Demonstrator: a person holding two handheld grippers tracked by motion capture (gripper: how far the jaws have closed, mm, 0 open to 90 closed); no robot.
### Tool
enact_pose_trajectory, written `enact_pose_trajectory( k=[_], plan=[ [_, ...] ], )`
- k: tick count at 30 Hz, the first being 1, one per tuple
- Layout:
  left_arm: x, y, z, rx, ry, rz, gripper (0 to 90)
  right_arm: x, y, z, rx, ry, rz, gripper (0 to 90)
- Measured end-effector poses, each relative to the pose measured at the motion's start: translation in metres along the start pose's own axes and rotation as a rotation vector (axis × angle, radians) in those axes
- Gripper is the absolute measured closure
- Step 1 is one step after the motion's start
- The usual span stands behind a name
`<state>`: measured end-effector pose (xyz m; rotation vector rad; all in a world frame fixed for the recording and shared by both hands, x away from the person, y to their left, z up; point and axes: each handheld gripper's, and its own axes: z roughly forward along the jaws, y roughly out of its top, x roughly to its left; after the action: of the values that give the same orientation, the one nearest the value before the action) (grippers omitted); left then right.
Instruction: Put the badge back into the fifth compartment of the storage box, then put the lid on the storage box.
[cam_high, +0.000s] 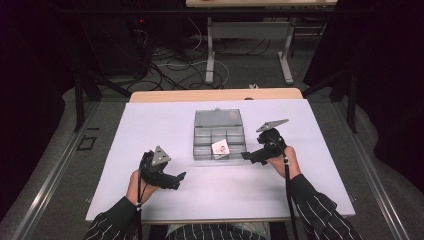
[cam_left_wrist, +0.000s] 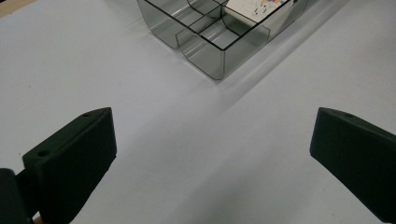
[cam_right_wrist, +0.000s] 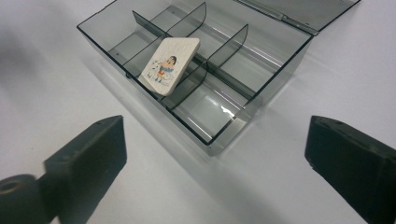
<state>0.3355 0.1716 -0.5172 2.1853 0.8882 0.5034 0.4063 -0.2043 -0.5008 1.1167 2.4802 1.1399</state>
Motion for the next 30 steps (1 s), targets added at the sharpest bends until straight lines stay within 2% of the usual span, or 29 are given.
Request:
enact_pose_trajectory(
  k=[1,2,3,6,8,11,12,16,19,21,26,30],
  plan=[
    [0.0,0.0,0.0,0.003,0.0,0.001,0.5,-0.002,-0.001,0.0,-0.015,-0.002,-0.014,1.7],
    [0.0,0.0,0.0,0.006,0.0,0.006,0.5,-0.002,-0.001,-0.002,0.004,0.006,-0.002,0.3],
    [0.0,0.0,0.0,0.006,0.0,0.008,0.5,-0.003,-0.002,-0.001,-0.012,0.014,-0.007,0.0],
    [0.0,0.0,0.0,0.005,0.001,0.01,0.5,-0.003,-0.004,-0.002,-0.015,0.018,-0.01,0.0],
    [0.0,0.0,0.0,0.007,0.002,0.011,0.5,-0.003,-0.005,-0.002,-0.019,0.02,-0.032,0.0],
    [-0.001,0.001,0.001,0.001,0.004,0.007,0.5,-0.002,-0.005,-0.003,-0.002,0.027,-0.031,0.0],
    [-0.001,0.003,0.002,0.004,0.009,0.018,0.6,-0.002,-0.006,-0.002,-0.023,0.019,-0.032,0.0],
    [-0.001,0.008,0.006,0.01,0.013,0.032,0.5,-0.004,-0.007,-0.004,-0.007,0.016,-0.035,0.0],
    [-0.003,0.014,0.011,0.002,0.012,0.035,0.5,-0.004,-0.009,-0.004,-0.027,0.004,-0.023,0.0],
    [-0.002,0.018,0.012,0.007,0.01,0.041,0.5,-0.005,-0.01,-0.005,-0.018,0.005,-0.017,0.0],
    [-0.002,0.027,0.02,-0.004,0.024,0.02,0.3,-0.007,-0.011,-0.005,-0.018,0.0,-0.007,0.0],
    [0.002,0.038,0.026,-0.013,0.027,0.005,0.0,-0.008,-0.01,-0.004,-0.015,-0.004,-0.018,0.0]
  ],
)
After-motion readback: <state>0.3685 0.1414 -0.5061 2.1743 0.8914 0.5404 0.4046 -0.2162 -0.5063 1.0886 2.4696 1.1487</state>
